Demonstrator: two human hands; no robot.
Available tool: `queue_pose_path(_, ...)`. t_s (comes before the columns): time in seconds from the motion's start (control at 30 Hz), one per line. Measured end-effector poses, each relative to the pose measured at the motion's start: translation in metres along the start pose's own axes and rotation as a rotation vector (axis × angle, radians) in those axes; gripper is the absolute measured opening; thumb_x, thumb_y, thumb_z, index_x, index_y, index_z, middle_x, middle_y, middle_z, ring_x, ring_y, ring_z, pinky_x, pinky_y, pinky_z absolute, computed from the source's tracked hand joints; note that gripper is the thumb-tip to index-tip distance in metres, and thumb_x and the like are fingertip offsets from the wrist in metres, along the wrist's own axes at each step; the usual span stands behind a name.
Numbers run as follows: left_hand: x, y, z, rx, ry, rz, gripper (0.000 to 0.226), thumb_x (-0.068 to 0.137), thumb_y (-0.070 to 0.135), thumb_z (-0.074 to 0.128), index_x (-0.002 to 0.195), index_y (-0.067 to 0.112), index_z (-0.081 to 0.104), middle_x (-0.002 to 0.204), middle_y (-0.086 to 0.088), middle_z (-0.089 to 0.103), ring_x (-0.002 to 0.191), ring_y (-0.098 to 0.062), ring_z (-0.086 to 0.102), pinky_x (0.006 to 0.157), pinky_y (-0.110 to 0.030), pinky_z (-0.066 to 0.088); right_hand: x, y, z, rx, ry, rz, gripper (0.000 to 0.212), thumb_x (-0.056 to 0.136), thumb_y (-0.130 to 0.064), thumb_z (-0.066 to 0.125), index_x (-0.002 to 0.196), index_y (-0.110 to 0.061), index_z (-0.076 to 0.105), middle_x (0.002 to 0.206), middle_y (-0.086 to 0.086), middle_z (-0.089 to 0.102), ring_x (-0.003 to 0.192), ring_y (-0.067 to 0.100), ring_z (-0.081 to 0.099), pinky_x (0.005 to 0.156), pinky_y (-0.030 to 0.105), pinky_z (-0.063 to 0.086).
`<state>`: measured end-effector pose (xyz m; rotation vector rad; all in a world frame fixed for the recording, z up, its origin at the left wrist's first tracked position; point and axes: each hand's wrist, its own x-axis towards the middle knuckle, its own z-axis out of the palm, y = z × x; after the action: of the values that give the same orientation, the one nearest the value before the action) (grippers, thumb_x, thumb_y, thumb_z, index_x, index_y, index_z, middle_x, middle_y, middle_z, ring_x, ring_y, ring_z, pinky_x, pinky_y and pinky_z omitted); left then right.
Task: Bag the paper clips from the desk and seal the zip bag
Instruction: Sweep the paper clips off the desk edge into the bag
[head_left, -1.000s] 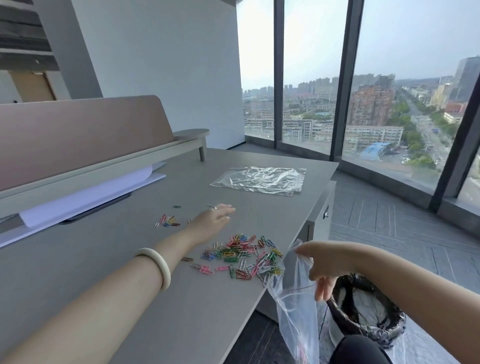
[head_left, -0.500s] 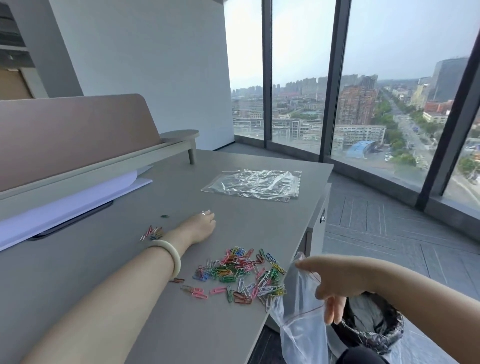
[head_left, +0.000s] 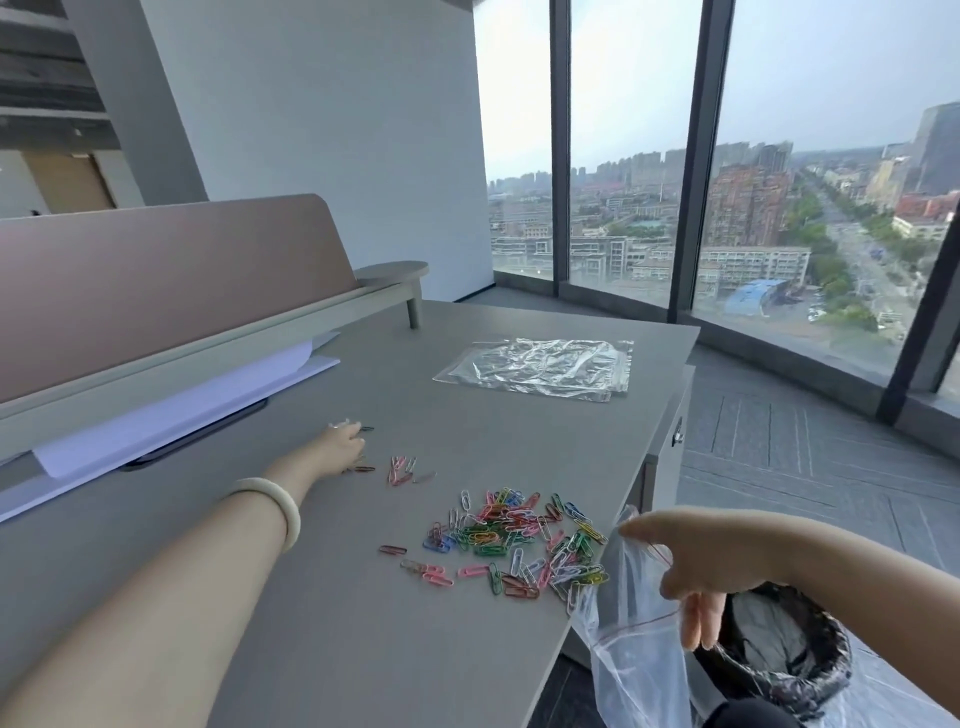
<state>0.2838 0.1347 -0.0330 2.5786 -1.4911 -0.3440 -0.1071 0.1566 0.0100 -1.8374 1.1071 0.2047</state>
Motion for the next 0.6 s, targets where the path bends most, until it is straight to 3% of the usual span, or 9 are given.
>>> queue_pose_path(0.07,0.008,0.005,0.004,0.022,-0.047,0.008,0.049,0.100,0.011,0.030,0.146,0.000,0.018,0.158,-0.015,0.011,0.147,-0.028,0.010,0.117,-0.033,0.016,0.005,0.003,-0.002,0.033,-0.031,0.022,0.066,0.097,0.007,0.031,0.150,-0.013,-0.004,0.142,0.043,0.020,0.069,0.023,0.072,0.061,0.026,0.057)
queue_pose_path(0.13,0.017,0.011,0.008,-0.034,-0.057,0.011,0.048,0.100,0.011,0.032,0.145,0.003,0.021,0.158,-0.011,0.013,0.146,-0.026,0.016,0.116,-0.037,0.021,0.012,0.008,-0.003,0.022,-0.022,0.022,0.067,0.097,0.006,0.033,0.150,-0.013,-0.004,0.139,0.042,0.030,0.060,0.020,0.071,0.061,0.027,0.058)
queue_pose_path(0.2,0.025,0.009,0.014,-0.299,-0.055,-0.082,0.047,0.100,0.010,0.027,0.146,0.003,0.018,0.159,-0.012,0.010,0.147,-0.026,0.013,0.118,-0.039,0.018,0.014,0.011,-0.005,-0.019,0.011,0.023,0.071,0.094,0.010,0.036,0.151,-0.012,-0.001,0.128,0.036,0.046,0.049,0.011,0.066,0.066,0.029,0.058)
queue_pose_path(0.37,0.015,0.005,0.017,-0.257,-0.001,-0.023,0.051,0.098,-0.001,0.021,0.147,0.001,0.007,0.159,-0.015,0.006,0.148,-0.027,0.008,0.120,-0.031,0.007,0.011,0.007,-0.003,-0.042,0.073,-0.004,0.074,0.091,0.013,0.040,0.151,-0.011,0.003,0.150,0.032,0.016,0.046,0.008,0.065,0.054,0.021,0.058)
queue_pose_path(0.53,-0.063,0.027,0.026,-0.289,-0.094,-0.019,0.049,0.101,0.026,0.025,0.146,0.005,0.025,0.159,-0.012,0.011,0.148,-0.027,0.004,0.122,-0.038,0.004,0.009,0.007,0.004,-0.010,0.086,-0.001,0.072,0.092,0.015,0.036,0.151,-0.009,0.003,0.139,0.035,0.034,0.044,0.011,0.065,0.051,0.023,0.057)
queue_pose_path(0.6,-0.084,0.037,0.030,-0.216,-0.102,0.034,0.047,0.101,0.022,0.026,0.144,0.003,0.028,0.157,-0.016,0.018,0.147,-0.028,0.013,0.119,-0.036,0.014,0.008,0.007,0.009,0.019,0.116,-0.003,0.067,0.095,0.011,0.033,0.150,-0.010,0.001,0.140,0.035,0.032,0.044,0.013,0.065,0.054,0.026,0.058)
